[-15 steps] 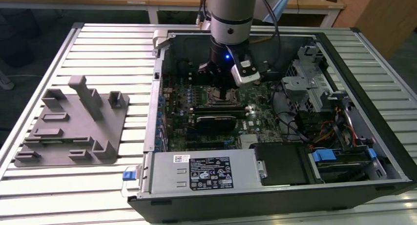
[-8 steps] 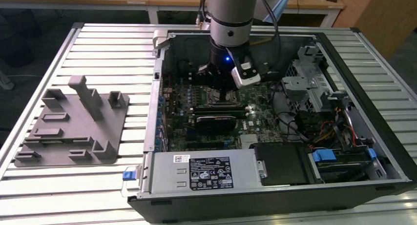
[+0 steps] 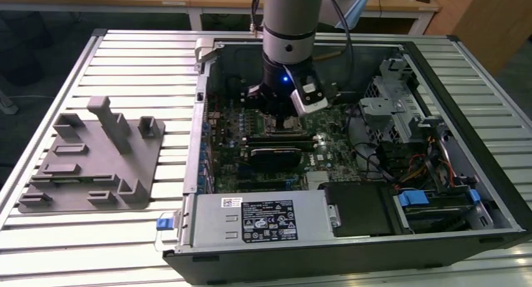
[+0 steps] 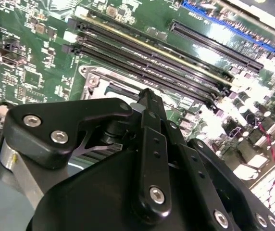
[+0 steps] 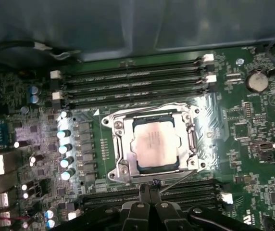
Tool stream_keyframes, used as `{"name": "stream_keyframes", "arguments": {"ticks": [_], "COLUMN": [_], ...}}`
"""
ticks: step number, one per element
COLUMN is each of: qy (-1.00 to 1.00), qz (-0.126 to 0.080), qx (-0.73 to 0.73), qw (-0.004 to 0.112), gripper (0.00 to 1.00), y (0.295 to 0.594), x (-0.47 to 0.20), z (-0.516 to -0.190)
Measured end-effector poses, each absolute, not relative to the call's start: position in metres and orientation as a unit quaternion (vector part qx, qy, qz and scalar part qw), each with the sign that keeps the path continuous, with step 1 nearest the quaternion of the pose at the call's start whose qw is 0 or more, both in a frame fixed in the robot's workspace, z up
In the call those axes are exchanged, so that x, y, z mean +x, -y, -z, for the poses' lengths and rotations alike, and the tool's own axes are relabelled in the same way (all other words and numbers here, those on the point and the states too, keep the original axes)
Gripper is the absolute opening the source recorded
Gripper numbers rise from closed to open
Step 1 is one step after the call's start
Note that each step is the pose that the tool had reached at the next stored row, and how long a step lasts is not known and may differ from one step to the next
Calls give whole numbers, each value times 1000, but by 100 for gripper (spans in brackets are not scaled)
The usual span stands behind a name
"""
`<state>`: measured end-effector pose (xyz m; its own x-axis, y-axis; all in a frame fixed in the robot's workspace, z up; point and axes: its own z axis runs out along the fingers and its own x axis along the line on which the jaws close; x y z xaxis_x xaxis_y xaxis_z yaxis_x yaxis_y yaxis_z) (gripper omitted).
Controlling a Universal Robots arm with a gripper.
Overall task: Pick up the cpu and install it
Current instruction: 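Install the second cpu locking lever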
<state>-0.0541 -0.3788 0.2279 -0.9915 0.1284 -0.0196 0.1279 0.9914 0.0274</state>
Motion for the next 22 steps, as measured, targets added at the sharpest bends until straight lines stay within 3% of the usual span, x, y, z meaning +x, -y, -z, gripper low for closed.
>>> {"name": "stream_keyframes", "arguments": {"ticks": [22], "qy": [-999], "qz": [-42], "qx": [23], "qw": [9], "gripper": [11], "y": [393], "x": [-71], "z": [-212]}}
